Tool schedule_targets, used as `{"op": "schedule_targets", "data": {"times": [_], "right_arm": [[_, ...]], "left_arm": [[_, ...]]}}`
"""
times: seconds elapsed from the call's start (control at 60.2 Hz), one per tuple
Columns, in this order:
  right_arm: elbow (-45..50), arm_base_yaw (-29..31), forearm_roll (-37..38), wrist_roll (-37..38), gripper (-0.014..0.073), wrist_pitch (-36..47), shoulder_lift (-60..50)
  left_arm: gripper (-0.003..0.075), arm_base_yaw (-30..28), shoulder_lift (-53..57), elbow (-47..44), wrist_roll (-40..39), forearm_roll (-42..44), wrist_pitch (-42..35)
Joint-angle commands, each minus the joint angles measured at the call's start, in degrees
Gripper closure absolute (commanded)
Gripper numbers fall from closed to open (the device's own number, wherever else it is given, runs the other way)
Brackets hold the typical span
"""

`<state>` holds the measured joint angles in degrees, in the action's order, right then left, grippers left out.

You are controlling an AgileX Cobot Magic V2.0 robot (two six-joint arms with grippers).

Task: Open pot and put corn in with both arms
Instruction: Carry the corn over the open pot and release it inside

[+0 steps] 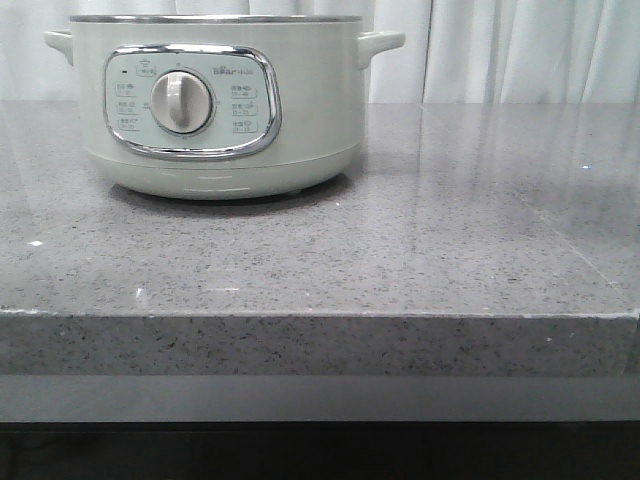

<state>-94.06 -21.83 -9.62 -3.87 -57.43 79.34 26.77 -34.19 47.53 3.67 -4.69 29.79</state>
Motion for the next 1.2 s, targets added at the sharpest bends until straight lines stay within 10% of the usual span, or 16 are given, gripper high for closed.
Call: {"op": "schedule_targets", "data": {"times": [0.0,1.18], "right_arm": [[-1.9,-1.7,-1.2,-0.7,0.0326,6.8,-0.8],[-29.0,-11.4,2.9,-4.7,0.0326,9.6,33.8]], "left_arm": [[0.0513,0.1,0.1,2.2,0.0,-0.4,-8.2],[0.0513,0.1,0.1,2.2,0.0,-0.4,-8.2]]}}
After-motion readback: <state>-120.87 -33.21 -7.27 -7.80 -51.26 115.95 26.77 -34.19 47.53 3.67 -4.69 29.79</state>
